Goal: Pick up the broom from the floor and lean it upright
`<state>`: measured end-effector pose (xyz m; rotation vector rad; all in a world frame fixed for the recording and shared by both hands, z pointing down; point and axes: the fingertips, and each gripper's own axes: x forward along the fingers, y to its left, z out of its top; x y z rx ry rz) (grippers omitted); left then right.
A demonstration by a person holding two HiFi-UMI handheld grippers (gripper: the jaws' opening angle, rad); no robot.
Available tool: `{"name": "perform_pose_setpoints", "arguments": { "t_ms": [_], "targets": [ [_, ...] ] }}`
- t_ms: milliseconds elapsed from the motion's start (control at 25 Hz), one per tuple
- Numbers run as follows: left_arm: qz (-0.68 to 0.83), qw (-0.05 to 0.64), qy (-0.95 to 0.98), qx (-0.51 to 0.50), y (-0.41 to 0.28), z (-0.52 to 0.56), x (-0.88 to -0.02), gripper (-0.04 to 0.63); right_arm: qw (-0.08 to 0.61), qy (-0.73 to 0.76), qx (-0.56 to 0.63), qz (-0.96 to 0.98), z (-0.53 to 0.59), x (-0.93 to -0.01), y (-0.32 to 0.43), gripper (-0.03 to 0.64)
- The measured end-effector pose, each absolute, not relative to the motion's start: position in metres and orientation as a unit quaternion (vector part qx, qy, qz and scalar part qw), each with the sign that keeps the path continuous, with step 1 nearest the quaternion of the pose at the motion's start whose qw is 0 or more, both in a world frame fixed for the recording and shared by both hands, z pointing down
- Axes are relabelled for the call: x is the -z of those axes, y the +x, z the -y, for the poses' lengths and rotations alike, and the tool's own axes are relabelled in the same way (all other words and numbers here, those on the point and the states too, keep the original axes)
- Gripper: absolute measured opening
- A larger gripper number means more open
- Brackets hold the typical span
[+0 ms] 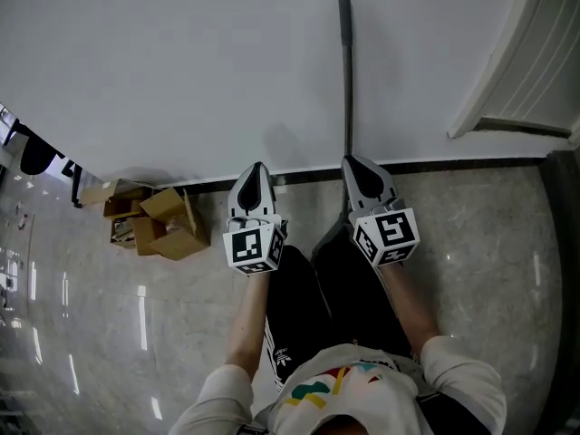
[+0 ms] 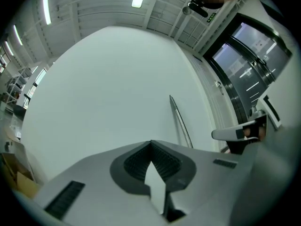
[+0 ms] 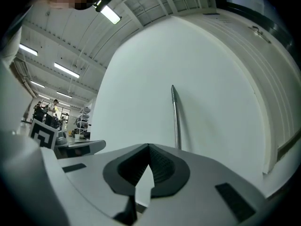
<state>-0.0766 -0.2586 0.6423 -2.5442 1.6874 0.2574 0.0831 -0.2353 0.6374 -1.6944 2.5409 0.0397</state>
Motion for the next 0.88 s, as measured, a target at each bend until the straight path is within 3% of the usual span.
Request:
{"name": "perform_pose_setpoints", "arguments": {
  "t_ms": [480,880],
  "targets": [
    [-0.546,0.032,-0.836,-0.045,-0.064,0.263,-0.681,0.044,0.044,-0.529,0.052,-0.846,0.235,-0.69,0.073,0.012],
    [-0.563,-0.001,-0.825,-0.045,-0.091,0.272,-0.678,0.044,0.019,-0.516,0.072,-0.854,0.254,-0.684,0.049,0.012]
  ]
}}
